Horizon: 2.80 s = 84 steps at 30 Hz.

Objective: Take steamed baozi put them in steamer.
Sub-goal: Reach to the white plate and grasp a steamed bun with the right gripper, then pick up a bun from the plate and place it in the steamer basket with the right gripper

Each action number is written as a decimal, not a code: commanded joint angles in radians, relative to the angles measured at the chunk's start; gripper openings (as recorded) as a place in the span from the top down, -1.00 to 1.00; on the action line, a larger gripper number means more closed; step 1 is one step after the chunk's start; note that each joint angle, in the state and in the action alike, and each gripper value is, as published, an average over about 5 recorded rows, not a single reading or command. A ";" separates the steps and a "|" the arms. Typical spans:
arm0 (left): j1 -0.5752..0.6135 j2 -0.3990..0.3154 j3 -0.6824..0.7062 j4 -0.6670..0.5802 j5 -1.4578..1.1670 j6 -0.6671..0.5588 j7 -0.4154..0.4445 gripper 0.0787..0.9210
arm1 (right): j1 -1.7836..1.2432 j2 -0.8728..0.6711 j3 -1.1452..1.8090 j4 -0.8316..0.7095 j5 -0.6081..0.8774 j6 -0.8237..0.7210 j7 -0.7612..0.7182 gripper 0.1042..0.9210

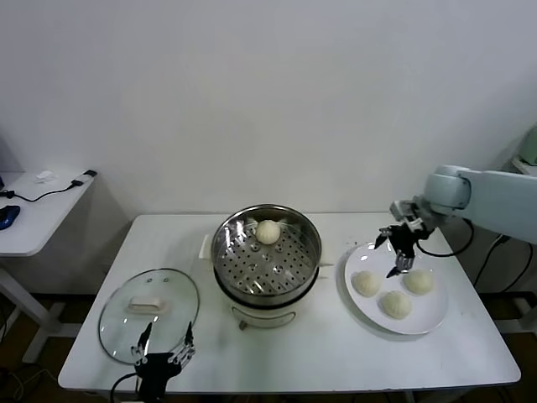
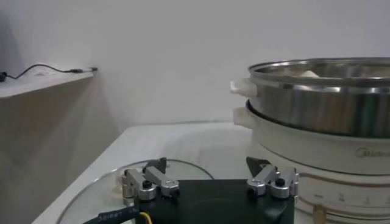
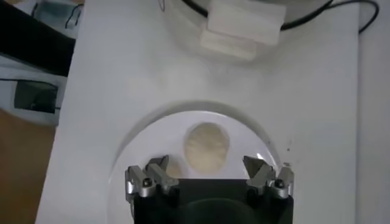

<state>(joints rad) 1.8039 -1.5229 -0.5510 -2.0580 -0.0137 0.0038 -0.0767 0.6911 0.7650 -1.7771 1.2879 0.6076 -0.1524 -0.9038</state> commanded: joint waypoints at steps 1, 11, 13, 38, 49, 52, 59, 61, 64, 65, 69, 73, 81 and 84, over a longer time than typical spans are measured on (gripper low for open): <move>-0.001 -0.001 -0.003 0.007 0.002 -0.001 -0.001 -0.77 | -0.212 0.052 0.129 -0.109 -0.024 -0.111 0.047 -0.74; -0.006 0.000 -0.011 0.022 0.001 -0.003 0.000 -0.77 | -0.304 0.107 0.193 -0.200 -0.064 -0.113 0.051 -0.74; -0.008 -0.001 -0.012 0.026 0.001 -0.004 0.000 -0.77 | -0.316 0.110 0.201 -0.209 -0.069 -0.113 0.053 -0.74; -0.008 -0.005 -0.012 0.028 0.006 -0.005 -0.006 -0.77 | -0.295 0.066 0.254 -0.159 -0.134 -0.105 0.031 -0.09; -0.013 -0.001 -0.002 0.014 0.004 -0.002 -0.005 -0.77 | 0.157 -0.041 0.108 0.035 0.023 -0.072 -0.080 -0.01; -0.012 0.003 0.001 0.009 0.003 -0.002 -0.005 -0.77 | 0.262 -0.034 0.095 0.102 0.121 -0.087 -0.093 -0.01; -0.003 0.013 0.006 -0.010 0.005 -0.002 -0.004 -0.77 | 0.381 0.081 0.121 0.259 0.376 -0.181 0.004 -0.01; -0.001 0.015 0.006 -0.017 0.006 -0.002 -0.004 -0.77 | 0.364 0.141 0.132 0.282 0.417 -0.219 0.060 -0.01; 0.002 0.020 0.004 -0.027 0.009 -0.003 -0.004 -0.77 | 0.316 0.249 0.137 0.287 0.453 -0.270 0.136 -0.01; 0.002 0.021 0.003 -0.029 0.010 -0.003 -0.004 -0.77 | 0.301 0.281 0.138 0.281 0.459 -0.282 0.155 -0.01; 0.002 0.022 0.002 -0.032 0.013 -0.004 -0.005 -0.77 | 0.227 0.420 0.143 0.209 0.476 -0.315 0.220 -0.01; 0.002 0.020 0.002 -0.032 0.015 -0.006 -0.007 -0.77 | 0.169 0.537 0.142 0.118 0.471 -0.331 0.252 -0.01; -0.001 0.018 0.003 -0.025 0.017 -0.007 -0.007 -0.77 | 0.057 0.653 0.144 -0.045 0.434 -0.336 0.278 -0.01; -0.003 0.017 0.003 -0.021 0.018 -0.007 -0.008 -0.77 | 0.016 0.677 0.146 -0.087 0.414 -0.333 0.278 -0.01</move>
<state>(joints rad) 1.8009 -1.5051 -0.5480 -2.0795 0.0035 -0.0031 -0.0838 0.8082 1.2796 -1.6351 1.3315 1.0127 -0.4562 -0.6789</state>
